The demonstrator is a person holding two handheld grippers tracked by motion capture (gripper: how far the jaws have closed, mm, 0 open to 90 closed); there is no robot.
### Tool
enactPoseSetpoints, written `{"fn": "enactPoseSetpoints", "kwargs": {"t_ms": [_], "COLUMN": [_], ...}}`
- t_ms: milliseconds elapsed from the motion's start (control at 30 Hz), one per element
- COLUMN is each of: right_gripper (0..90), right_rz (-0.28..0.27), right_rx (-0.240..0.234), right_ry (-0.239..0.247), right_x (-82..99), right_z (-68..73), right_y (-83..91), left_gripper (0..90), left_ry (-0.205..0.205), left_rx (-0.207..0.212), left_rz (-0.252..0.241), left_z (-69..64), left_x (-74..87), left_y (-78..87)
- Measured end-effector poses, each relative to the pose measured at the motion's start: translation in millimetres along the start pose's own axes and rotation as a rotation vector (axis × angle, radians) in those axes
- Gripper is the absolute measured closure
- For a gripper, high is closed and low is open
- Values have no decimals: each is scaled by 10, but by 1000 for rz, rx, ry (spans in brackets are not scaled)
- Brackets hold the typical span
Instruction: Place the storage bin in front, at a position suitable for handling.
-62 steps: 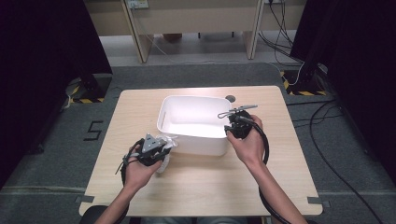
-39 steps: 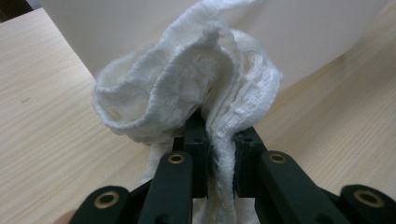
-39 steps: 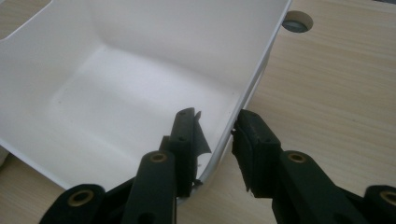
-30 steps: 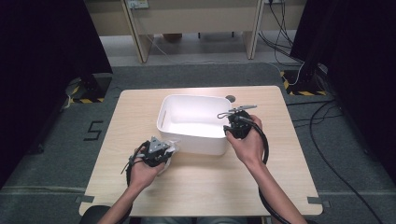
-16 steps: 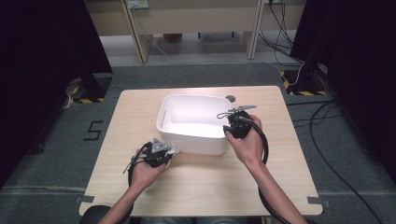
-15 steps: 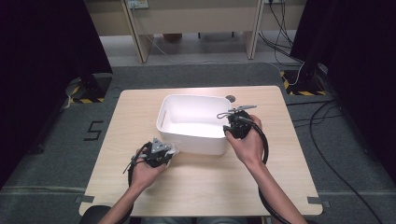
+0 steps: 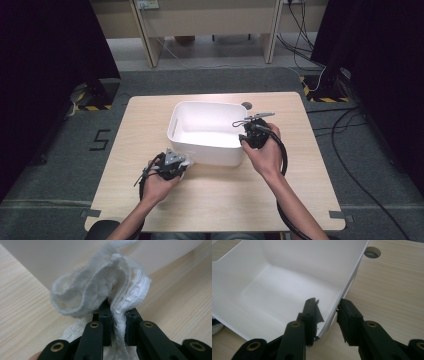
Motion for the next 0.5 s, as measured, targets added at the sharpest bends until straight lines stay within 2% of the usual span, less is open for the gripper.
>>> {"fn": "enactPoseSetpoints", "kwargs": {"t_ms": [500], "right_gripper": [685], "right_rz": [-1], "right_rx": [-1], "right_ry": [3], "right_x": [1], "right_z": [1], "right_y": [0], "left_gripper": [793], "left_ry": [-5], "left_rx": [9], "left_rz": [-5], "left_z": [-50], "left_x": [-29], "left_y": [-22]}}
Point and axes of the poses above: each handheld gripper's, and its own axes: y roughly backward along the jaws, x roughly out of its underside, z roughly to its left, the point moved 4 cm from there along -y, roughly forward along the jaws, and after that the axes turned 5 degrees about -y, right-handed, at the moved point
